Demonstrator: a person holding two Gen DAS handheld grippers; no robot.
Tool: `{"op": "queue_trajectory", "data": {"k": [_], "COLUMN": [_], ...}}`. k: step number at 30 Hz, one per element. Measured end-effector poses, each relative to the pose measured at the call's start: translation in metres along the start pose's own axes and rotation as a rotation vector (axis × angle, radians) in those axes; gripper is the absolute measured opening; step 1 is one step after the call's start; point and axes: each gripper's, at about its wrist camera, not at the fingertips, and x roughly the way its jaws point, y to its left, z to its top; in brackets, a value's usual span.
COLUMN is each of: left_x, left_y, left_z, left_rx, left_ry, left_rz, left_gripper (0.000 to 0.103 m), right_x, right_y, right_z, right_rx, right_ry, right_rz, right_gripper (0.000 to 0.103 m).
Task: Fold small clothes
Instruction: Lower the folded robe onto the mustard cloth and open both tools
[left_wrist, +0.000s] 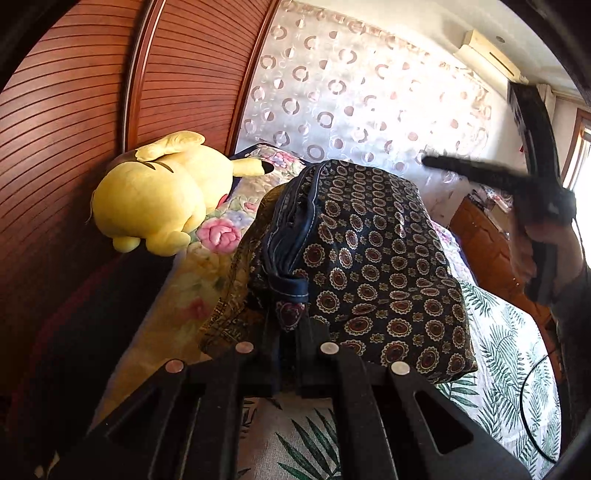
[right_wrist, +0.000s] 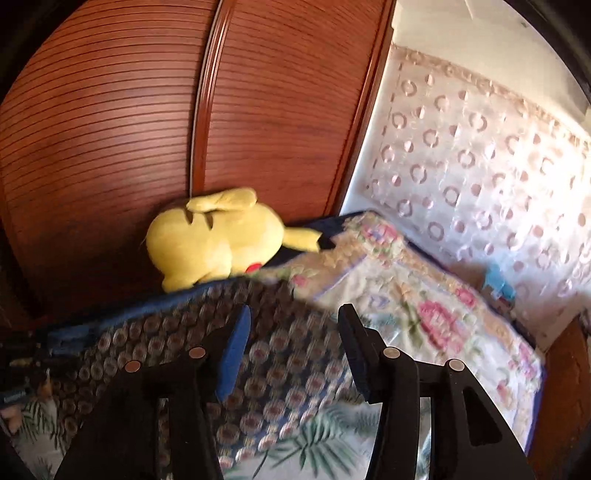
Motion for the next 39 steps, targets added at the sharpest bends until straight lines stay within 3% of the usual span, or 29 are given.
{"op": "queue_trajectory", "data": {"k": [4, 8, 10, 11, 15, 19, 25, 30, 35, 39], "left_x": [-0.004, -0.017, -0.023, -0.028, -0.036, -0.043, -0.051, -0.055, -0.06, -0.068], "left_y": [-0.002, -0.005, -0.007, -0.01, -0.022, -0.035, -0.067, -0.097, -0.13, -0.154], "left_z": [0.002, 0.002, 0.003, 0.003, 0.005, 0.006, -0.004, -0.02, -0.032, -0.037], "left_rx": [0.029, 0.062, 0.078, 0.093, 0.153, 0.191, 0.265, 0.302, 0.356, 0.377], "left_ry": [-0.002, -0.02, -0.027, -0.036, -0.036, -0.044, -0.053, -0.039, -0.032, -0.039], "left_rz": [0.047, 0.048, 0.059, 0.065, 0.093, 0.077, 0.028, -0.056, -0.104, -0.14], "left_gripper": [0.024, 0.046, 0.083, 0.086, 0.089, 0.089, 0.089, 0.089, 0.089, 0.089], "right_x": [0.007, 0.027, 0.038, 0.043, 0.03, -0.023, -0.1, -0.152, -0.21, -0.258], "right_y": [-0.002, -0.006, -0.008, -0.012, -0.012, 0.01, 0.036, 0.056, 0.074, 0.092], "right_z": [-0.027, -0.047, -0.047, -0.042, -0.04, -0.058, -0.096, -0.126, -0.151, -0.169], "right_rx": [0.053, 0.077, 0.094, 0.106, 0.143, 0.178, 0.23, 0.273, 0.312, 0.359], "right_ry": [0.072, 0.167, 0.179, 0.172, 0.153, 0.126, 0.083, 0.064, 0.04, 0.021], "right_rz": [0.103, 0.092, 0.086, 0.086, 0.069, 0.009, -0.046, -0.112, -0.163, -0.224], "right_gripper": [0.051, 0.051, 0.051, 0.051, 0.051, 0.051, 0.051, 0.052, 0.072, 0.081]}}
